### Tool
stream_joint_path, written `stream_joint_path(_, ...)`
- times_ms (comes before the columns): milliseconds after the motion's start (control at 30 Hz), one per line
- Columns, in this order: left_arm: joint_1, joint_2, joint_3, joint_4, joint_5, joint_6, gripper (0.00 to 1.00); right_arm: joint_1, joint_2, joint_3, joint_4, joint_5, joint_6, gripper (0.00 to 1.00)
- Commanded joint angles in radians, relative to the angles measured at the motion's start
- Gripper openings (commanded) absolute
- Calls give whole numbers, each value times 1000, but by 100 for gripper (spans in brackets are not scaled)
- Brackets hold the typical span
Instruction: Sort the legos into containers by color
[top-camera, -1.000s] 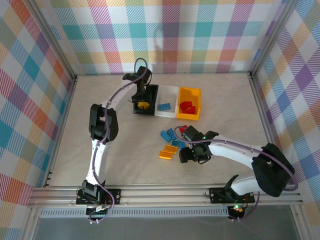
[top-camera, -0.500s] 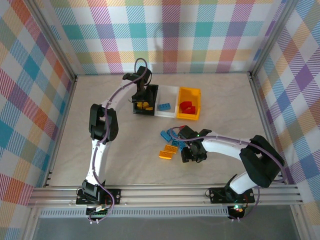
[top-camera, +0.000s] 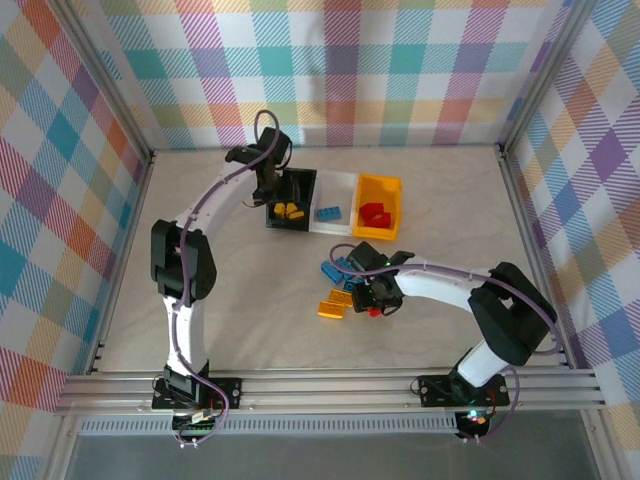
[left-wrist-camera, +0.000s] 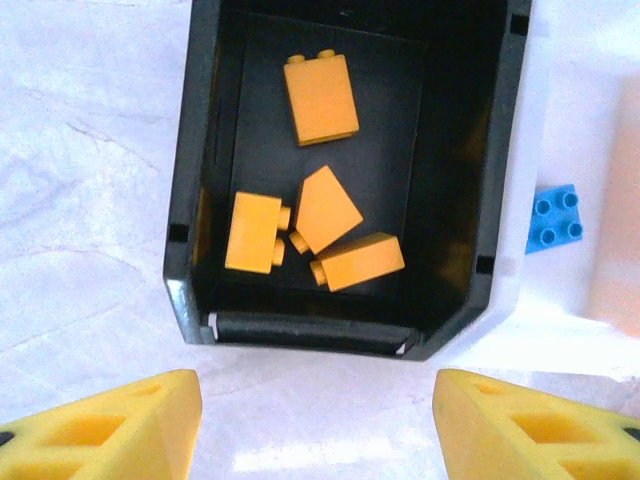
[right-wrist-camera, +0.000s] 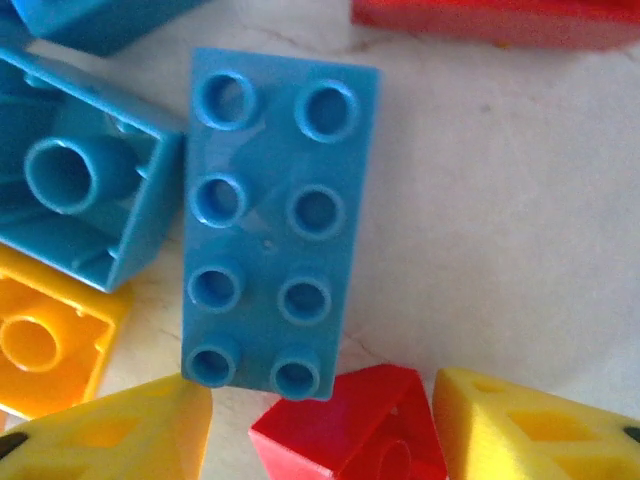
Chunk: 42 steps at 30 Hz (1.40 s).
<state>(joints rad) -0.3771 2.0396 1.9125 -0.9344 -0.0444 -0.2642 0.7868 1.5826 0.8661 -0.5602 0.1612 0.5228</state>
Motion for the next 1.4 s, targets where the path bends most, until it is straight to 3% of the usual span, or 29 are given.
stream_joint_path(0, -2, -61, -61, 18, 19, -14, 63, -1, 20, 15, -5, 8, -14, 60)
stream_joint_path(267, -20, -149, -202, 72, 43, -44, 63, 0, -13, -22, -41, -1, 9, 65)
stream_joint_path(700, -34, -216, -314, 99, 44, -59, 64, 2, -61, -46, -51, -11, 9, 44)
stream_joint_path(1133, -63, -293, -392, 97, 26, -64, 64, -3, -192, 30, -147, 46, -3, 44)
stream_joint_path(1367, -126, -355, -505, 130, 19, -100, 65, -146, -142, 234, -144, 52, -126, 45)
